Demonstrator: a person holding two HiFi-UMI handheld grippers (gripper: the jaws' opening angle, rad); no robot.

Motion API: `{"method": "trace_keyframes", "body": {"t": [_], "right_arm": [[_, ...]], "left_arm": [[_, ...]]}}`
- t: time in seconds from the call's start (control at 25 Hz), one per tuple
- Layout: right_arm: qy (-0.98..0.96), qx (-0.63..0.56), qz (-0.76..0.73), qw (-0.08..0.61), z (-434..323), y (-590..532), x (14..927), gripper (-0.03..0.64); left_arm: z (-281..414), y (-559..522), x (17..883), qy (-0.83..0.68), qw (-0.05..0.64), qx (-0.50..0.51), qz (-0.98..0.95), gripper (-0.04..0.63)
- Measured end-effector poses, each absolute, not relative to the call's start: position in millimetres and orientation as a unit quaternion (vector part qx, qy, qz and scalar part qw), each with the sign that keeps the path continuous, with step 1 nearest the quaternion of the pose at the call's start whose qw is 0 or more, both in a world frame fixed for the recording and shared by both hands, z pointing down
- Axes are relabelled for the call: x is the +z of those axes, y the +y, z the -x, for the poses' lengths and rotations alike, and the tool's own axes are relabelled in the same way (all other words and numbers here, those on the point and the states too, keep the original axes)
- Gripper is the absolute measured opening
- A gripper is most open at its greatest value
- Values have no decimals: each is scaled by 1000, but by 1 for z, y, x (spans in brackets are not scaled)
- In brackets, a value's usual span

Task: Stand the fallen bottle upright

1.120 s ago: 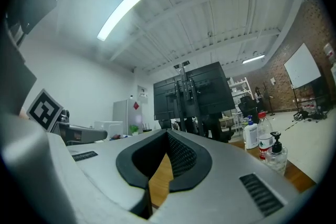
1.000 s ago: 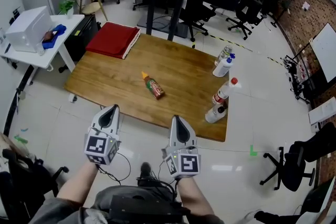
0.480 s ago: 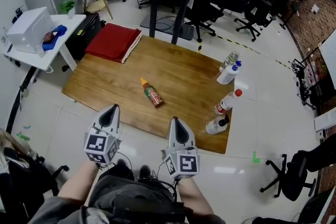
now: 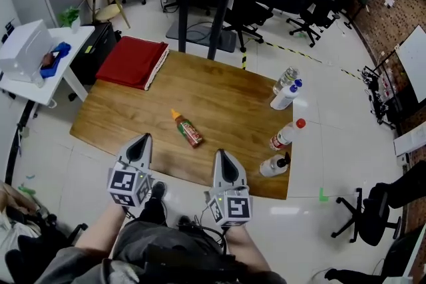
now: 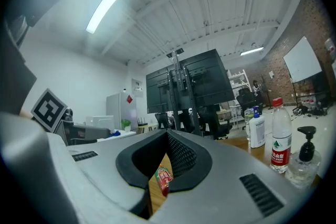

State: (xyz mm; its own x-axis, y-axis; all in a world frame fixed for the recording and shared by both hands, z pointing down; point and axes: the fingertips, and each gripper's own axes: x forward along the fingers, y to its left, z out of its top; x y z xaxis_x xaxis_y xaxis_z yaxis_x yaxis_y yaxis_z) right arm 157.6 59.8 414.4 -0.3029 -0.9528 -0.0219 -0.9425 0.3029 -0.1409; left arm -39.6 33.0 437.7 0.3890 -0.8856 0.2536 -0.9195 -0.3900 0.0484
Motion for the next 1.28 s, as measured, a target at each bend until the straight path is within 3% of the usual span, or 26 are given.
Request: {"method": "trace_keyframes", "body": {"t": [0.64,1.2,1.28], "right_arm": [[797,-74,597,-43,-68,-86,462,2],[795,-167,553,-183,-10,-154,525,3],[786,-167,557,-208,-7,-162,531,39]], "left_arm": [[94,-112,490,-488,150,102,-854,23],[114,-172,530,-430,188,137,-872,23],[117,-178,534,-418,192,142,-876,23]]}}
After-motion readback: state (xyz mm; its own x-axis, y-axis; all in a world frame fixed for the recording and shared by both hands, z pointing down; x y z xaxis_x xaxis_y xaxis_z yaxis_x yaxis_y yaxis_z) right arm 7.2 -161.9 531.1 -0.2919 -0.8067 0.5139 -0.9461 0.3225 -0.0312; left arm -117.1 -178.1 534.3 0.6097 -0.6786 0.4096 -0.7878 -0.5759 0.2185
